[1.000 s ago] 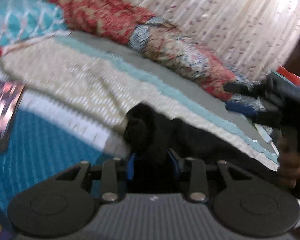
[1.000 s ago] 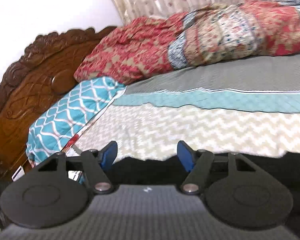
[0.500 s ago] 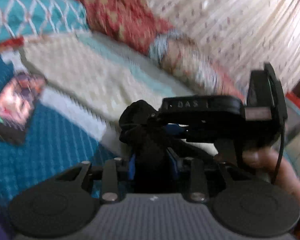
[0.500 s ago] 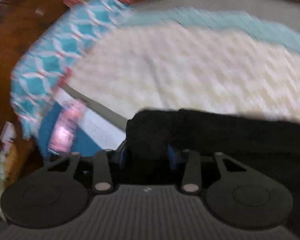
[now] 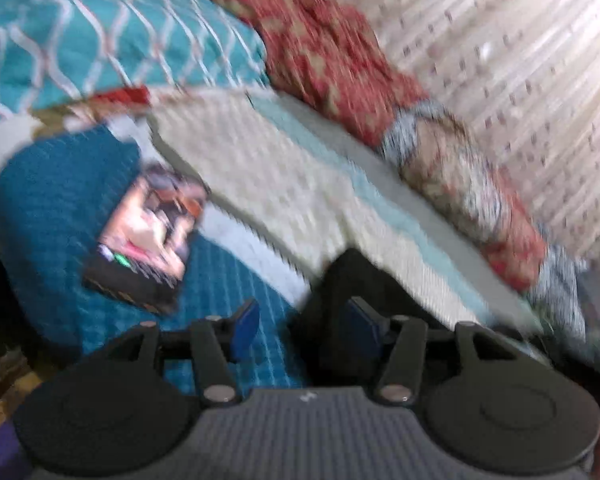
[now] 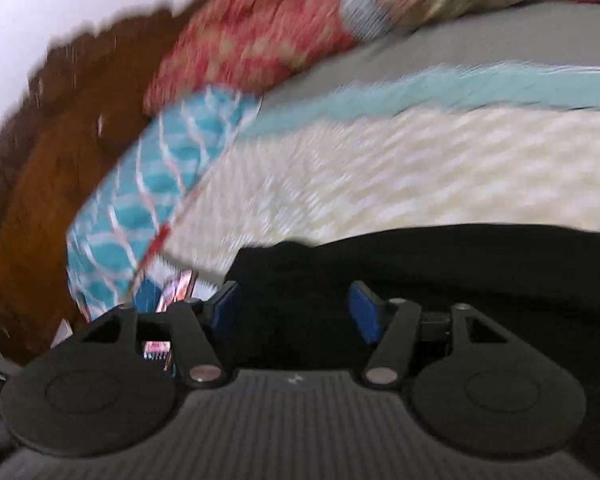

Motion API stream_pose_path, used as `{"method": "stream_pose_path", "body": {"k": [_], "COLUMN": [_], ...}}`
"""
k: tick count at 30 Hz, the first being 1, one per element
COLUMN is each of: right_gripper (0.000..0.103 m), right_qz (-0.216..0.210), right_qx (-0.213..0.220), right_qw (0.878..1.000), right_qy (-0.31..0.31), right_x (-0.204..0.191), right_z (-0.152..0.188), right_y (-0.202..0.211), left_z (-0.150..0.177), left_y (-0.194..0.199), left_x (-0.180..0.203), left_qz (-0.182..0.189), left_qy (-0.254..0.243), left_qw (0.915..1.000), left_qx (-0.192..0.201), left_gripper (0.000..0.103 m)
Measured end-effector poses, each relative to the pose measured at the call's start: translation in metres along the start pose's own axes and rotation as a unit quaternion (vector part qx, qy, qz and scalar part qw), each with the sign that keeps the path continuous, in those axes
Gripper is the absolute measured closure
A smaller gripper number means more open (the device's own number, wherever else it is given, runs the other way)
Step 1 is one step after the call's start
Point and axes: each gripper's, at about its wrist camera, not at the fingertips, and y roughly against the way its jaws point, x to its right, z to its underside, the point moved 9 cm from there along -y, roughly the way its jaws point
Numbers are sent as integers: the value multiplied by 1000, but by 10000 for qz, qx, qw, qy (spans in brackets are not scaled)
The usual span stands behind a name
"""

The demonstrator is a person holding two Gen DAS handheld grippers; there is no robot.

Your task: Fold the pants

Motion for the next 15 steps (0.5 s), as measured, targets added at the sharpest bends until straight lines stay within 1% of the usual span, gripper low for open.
{"method": "stream_pose_path", "body": {"k": [1, 3, 4, 5, 7, 9, 10, 12, 13, 14, 15], "right_gripper": [40, 40, 40, 40, 41, 43, 44, 44, 44, 44, 44], "right_qz": [197, 779, 1135, 1409, 2039, 2828, 3109, 3683, 3910, 4164, 4349], "right_qx": [208, 719, 1021, 1265, 1777, 2142, 2255, 2435, 2445, 2417, 2365], "right_qw": [9996, 9943, 9880, 9813, 9609, 9316, 9194, 8928, 8826, 8710, 8625], "right_qy": [-33, -104, -221, -347, -596, -798, -841, -889, -918, -974, -1055], "right_x": [19, 62, 88, 107, 151, 199, 217, 257, 274, 296, 318], "right_z": [0, -1, -1, 0, 0, 0, 1, 0, -1, -2, -3], "right_y": [19, 77, 112, 139, 201, 267, 291, 343, 359, 377, 391], "left_z": [-6, -14, -18, -18, -11, 3, 12, 33, 46, 57, 71], "left_y": [4, 3, -1, -7, -24, -44, -54, -76, -89, -99, -113], "left_x": [4, 23, 36, 51, 87, 132, 156, 204, 229, 248, 269], "left_qz": [-1, 89, 168, 254, 449, 673, 735, 964, 1097, 1167, 1244], "left_qy": [-53, -286, -434, -608, -980, -1526, -1892, -2617, -3033, -3343, -3713], "left_qw": [9999, 9994, 9987, 9977, 9942, 9858, 9789, 9595, 9453, 9335, 9176], "left_qx": [90, 183, 191, 160, -20, -186, -238, -391, -495, -570, -676], "left_gripper": [53, 53, 53, 53, 53, 53, 53, 53, 52, 50, 49]}}
